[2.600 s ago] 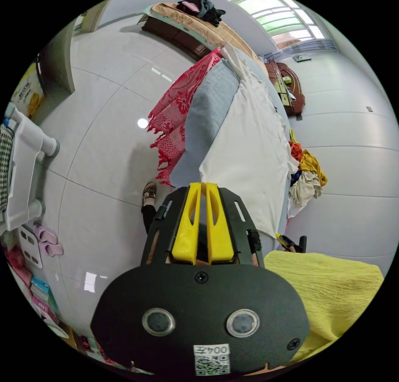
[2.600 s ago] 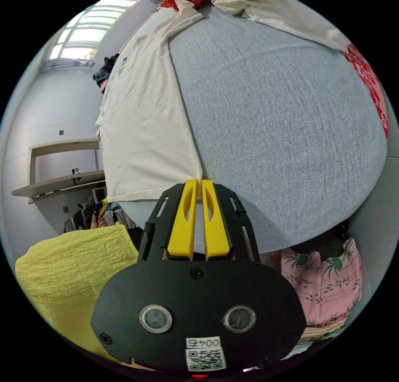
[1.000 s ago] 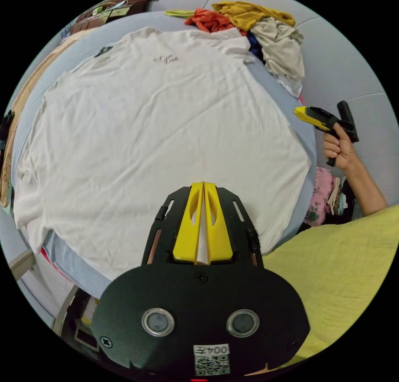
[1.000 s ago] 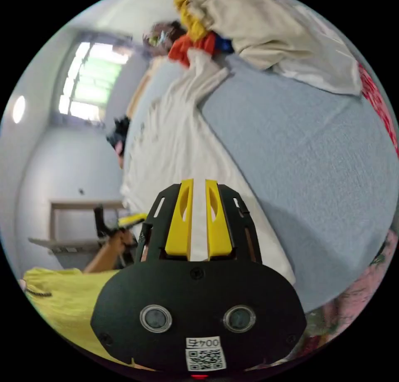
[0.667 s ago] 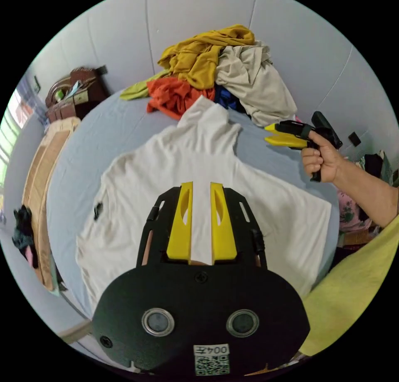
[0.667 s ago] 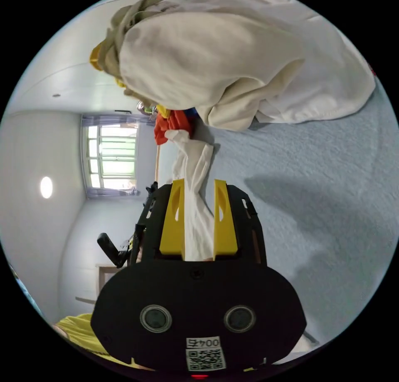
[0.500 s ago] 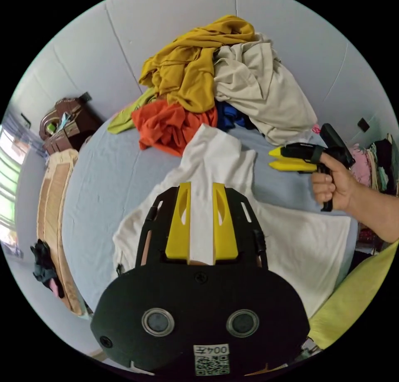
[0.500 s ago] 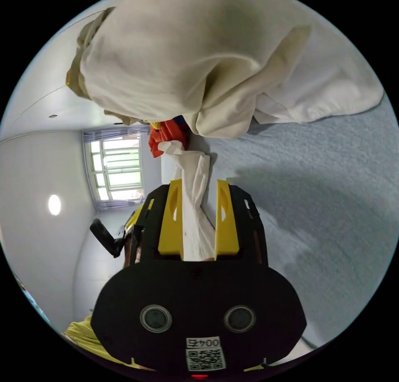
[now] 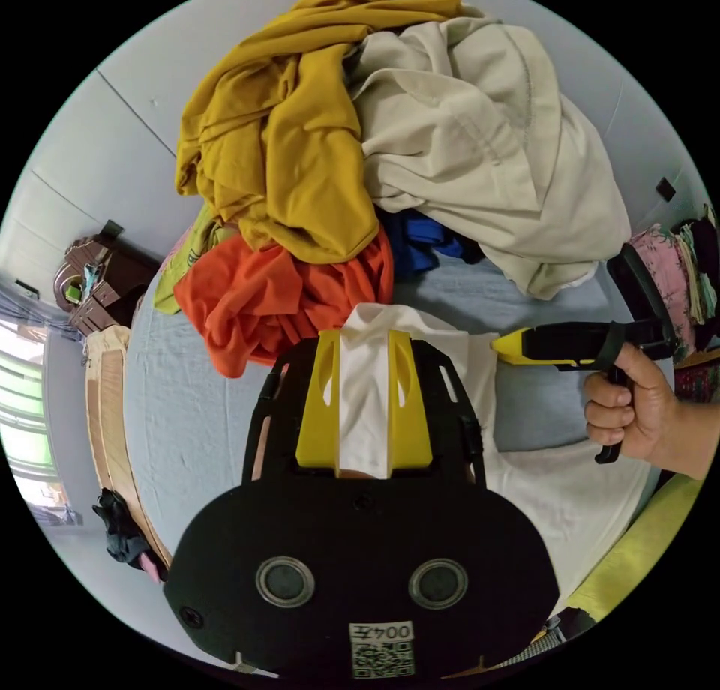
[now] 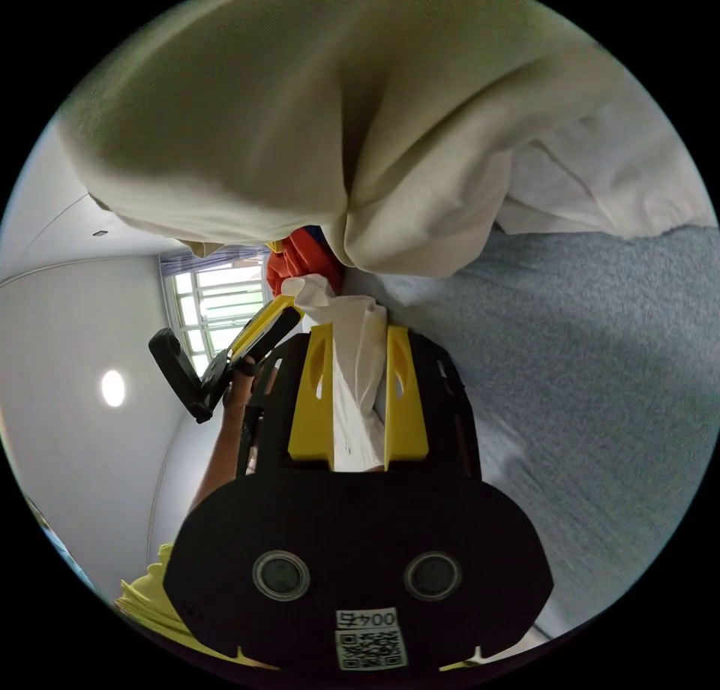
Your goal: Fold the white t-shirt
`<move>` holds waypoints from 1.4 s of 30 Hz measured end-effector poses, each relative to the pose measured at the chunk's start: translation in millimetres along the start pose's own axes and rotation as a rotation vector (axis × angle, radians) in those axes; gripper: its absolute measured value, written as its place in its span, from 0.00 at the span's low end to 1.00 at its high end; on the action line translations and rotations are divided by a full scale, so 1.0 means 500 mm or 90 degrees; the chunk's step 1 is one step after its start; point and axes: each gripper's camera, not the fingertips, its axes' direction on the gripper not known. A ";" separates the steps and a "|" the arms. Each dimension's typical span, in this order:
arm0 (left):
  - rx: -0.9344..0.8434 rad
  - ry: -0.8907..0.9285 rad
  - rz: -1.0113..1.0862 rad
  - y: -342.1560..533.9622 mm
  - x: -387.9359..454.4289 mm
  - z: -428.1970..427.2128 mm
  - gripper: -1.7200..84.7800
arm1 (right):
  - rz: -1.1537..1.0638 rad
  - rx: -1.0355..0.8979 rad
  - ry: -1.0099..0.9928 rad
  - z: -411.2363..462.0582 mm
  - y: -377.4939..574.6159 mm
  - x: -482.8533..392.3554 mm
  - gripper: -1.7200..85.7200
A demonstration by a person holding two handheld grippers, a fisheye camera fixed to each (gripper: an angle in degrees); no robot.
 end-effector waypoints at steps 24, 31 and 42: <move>0.166 0.032 -0.069 0.185 -0.189 -0.094 0.04 | -0.407 -0.009 0.119 0.150 0.290 -0.191 0.07; 0.149 0.007 -0.088 0.352 -0.168 -0.065 0.04 | -0.622 -0.120 0.257 0.311 0.467 -0.227 0.07; 0.030 0.052 -0.134 0.510 -0.207 0.021 0.04 | -0.616 -0.282 0.331 0.493 0.565 -0.144 0.11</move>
